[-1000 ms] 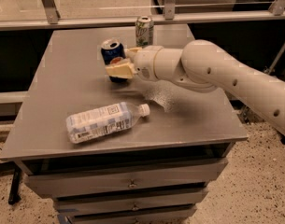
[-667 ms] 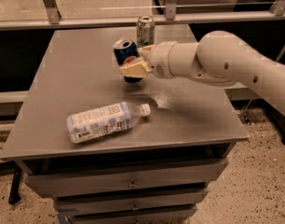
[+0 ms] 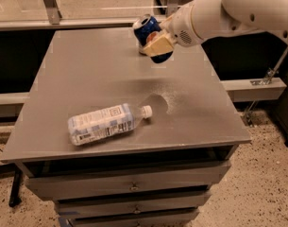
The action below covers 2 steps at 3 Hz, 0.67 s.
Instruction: Knock pepsi can over
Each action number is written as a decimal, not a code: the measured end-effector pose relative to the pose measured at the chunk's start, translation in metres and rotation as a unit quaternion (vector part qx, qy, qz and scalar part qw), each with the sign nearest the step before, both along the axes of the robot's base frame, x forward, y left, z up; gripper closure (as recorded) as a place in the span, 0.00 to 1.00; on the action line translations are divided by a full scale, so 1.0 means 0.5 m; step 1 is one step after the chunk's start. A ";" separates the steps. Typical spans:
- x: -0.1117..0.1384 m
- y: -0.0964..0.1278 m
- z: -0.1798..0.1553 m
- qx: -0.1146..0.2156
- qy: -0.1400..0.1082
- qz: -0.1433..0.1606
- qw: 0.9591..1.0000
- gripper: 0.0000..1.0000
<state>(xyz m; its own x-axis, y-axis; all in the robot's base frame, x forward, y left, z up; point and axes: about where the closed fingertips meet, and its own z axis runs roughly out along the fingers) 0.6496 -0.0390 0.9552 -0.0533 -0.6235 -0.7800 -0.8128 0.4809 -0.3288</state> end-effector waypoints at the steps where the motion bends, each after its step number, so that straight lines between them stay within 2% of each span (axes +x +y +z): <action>1: 0.028 -0.032 0.020 -0.112 0.008 0.007 0.994 1.00; 2: 0.029 -0.011 -0.027 -0.208 0.038 0.055 0.976 1.00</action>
Offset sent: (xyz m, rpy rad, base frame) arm -0.0465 -0.0273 -0.0723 -0.7911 0.4128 0.3462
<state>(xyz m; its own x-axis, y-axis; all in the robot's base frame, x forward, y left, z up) 0.6641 -0.0443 0.9415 -0.0159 -0.8906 -0.4545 -0.8816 0.2270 -0.4139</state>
